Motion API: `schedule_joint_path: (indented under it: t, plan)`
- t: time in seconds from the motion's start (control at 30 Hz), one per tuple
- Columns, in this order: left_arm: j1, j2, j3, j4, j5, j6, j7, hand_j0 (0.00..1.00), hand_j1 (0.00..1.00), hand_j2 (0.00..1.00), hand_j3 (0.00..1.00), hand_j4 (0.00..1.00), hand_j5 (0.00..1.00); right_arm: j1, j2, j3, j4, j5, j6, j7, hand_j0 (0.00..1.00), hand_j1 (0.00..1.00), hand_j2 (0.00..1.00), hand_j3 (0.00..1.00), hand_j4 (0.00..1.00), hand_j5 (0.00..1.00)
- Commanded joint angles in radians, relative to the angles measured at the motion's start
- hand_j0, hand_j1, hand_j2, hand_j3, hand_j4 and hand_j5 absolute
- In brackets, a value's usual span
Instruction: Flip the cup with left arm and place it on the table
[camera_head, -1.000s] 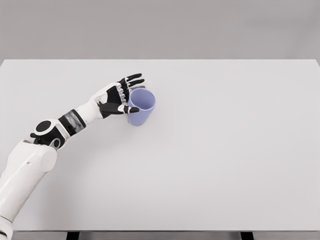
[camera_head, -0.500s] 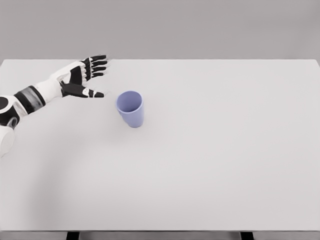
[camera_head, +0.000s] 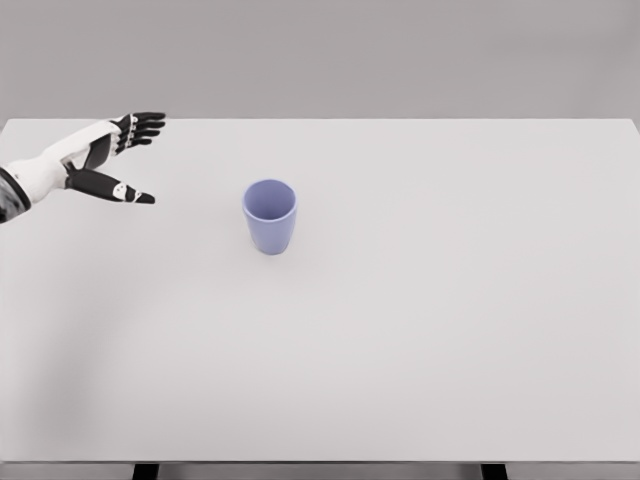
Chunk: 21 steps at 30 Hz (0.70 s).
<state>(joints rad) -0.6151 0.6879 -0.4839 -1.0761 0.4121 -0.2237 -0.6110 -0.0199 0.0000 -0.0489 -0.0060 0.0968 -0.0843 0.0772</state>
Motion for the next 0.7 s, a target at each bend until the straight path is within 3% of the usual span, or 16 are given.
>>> schedule_joint_path:
  t: [0.0, 0.37, 0.67]
  plan:
    - [0.002, 0.013, 0.001, 0.002, -0.001, -0.066, 0.000, 1.00, 1.00, 1.00, 1.00, 1.00, 1.00, 0.000, 0.000, 0.000, 0.000, 0.000, 0.000, 0.000, 1.00, 1.00, 1.00, 1.00, 1.00, 1.00]
    - [0.043, 0.008, -0.004, 0.031, -0.151, -0.235, 0.000, 1.00, 1.00, 1.00, 1.00, 1.00, 1.00, 0.000, 0.000, 0.000, 0.000, 0.000, 0.000, 0.000, 1.00, 1.00, 1.00, 1.00, 1.00, 1.00]
    - [0.043, 0.008, -0.004, 0.059, -0.161, -0.275, 0.000, 1.00, 1.00, 1.00, 1.00, 1.00, 1.00, 0.000, 0.000, 0.000, 0.000, 0.000, 0.000, 0.000, 1.00, 1.00, 1.00, 1.00, 1.00, 1.00]
